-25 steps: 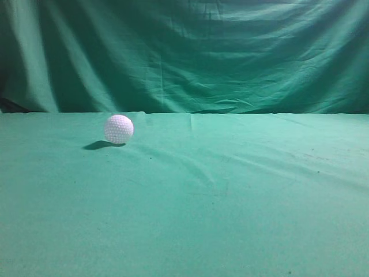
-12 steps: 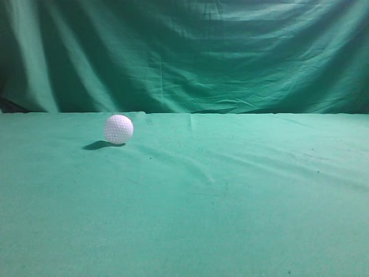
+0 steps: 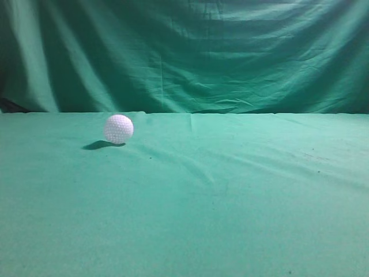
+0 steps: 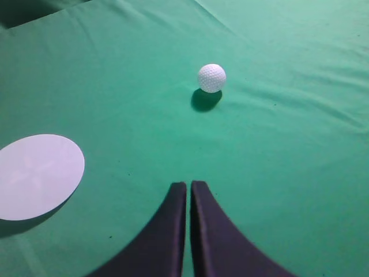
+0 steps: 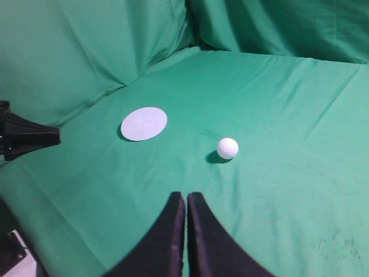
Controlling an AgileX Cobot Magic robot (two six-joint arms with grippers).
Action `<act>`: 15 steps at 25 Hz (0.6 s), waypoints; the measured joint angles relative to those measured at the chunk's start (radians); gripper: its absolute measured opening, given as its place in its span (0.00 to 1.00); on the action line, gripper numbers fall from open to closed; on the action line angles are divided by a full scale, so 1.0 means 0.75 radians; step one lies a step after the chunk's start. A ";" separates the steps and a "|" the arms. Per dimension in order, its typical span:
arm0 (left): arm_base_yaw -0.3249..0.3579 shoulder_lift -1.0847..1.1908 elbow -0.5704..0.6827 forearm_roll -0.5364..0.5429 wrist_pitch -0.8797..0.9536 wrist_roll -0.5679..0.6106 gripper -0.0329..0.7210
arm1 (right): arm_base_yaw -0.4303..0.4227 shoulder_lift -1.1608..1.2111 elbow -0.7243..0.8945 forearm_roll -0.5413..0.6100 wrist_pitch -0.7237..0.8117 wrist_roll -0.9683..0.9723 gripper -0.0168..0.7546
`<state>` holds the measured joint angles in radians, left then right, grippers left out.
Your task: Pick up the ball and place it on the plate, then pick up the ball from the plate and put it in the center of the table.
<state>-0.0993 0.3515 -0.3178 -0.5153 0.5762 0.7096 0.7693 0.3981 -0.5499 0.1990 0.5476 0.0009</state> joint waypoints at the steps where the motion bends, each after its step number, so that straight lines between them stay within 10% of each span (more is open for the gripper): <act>1: 0.000 0.000 0.000 0.000 0.000 0.000 0.04 | 0.000 0.000 0.000 0.002 0.000 0.000 0.02; 10: 0.000 0.000 0.000 0.002 0.000 0.000 0.04 | -0.003 -0.045 0.042 -0.100 -0.060 -0.088 0.02; 15: 0.000 0.000 0.000 0.002 0.000 0.000 0.04 | -0.220 -0.211 0.231 -0.113 -0.184 -0.090 0.02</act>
<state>-0.0993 0.3515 -0.3178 -0.5137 0.5762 0.7096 0.6040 0.2401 -0.3770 0.1140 0.4099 -0.0669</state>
